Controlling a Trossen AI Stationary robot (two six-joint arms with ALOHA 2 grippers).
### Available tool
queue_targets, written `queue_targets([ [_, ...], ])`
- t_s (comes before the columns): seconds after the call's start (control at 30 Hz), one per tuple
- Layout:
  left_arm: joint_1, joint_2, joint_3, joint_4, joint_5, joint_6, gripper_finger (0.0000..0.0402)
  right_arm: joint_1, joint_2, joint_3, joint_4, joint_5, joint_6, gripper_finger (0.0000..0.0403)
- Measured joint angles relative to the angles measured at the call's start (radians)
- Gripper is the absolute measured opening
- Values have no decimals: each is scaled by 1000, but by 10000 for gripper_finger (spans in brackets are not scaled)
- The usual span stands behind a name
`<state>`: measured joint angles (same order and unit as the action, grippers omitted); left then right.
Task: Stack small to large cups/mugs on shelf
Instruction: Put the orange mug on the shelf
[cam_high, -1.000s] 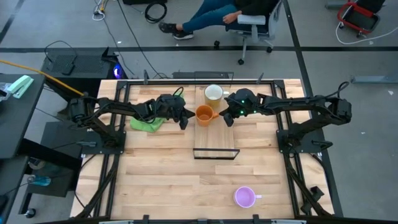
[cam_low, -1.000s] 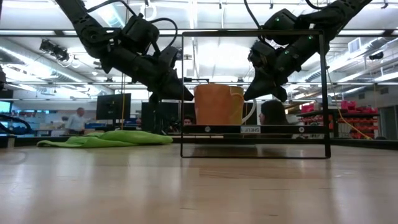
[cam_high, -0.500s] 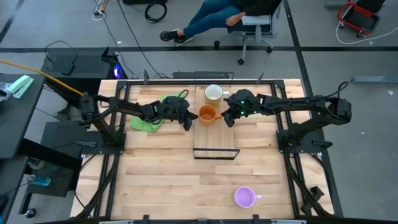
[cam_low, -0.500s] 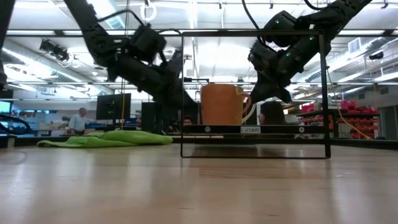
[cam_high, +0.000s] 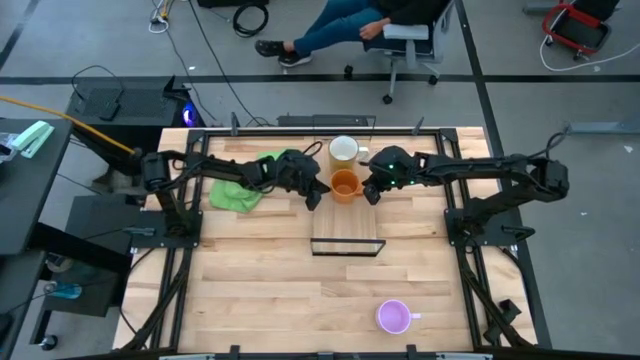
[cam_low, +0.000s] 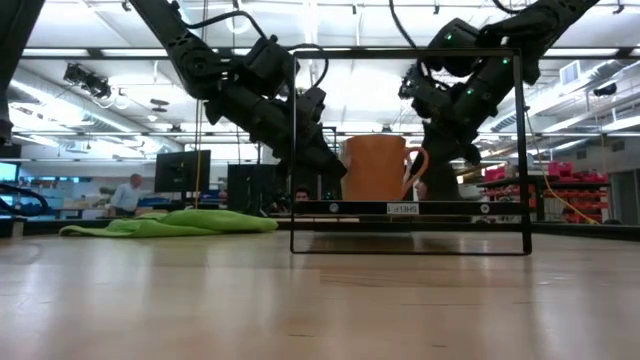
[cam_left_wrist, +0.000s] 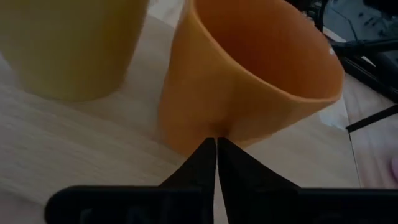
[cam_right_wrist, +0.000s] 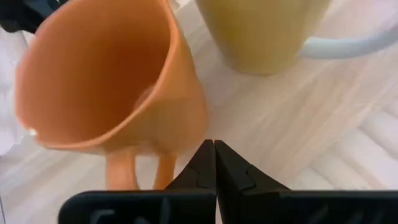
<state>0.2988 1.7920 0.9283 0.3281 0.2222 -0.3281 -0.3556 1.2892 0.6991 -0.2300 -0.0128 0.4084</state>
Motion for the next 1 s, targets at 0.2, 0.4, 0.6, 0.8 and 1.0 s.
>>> queue_targets([
  [0.2, 7, 0, 1, -13, 0, 10, 11, 14, -130, 0, -95, 60, 19, 0],
  [0.4, 7, 0, 0, -27, -9, 10, 16, 134, -260, -40, -225, 147, 155, 0],
  [0.6, 7, 0, 0, -26, -59, 10, 22, 233, -264, -120, -109, 185, 228, 0],
  [0.8, 8, 0, 0, -9, -83, 6, 10, 242, -195, -133, -20, 185, 220, 0],
  [1.0, 8, 0, 0, 11, -95, 0, 19, 240, -152, -133, 50, 185, 197, 0],
])
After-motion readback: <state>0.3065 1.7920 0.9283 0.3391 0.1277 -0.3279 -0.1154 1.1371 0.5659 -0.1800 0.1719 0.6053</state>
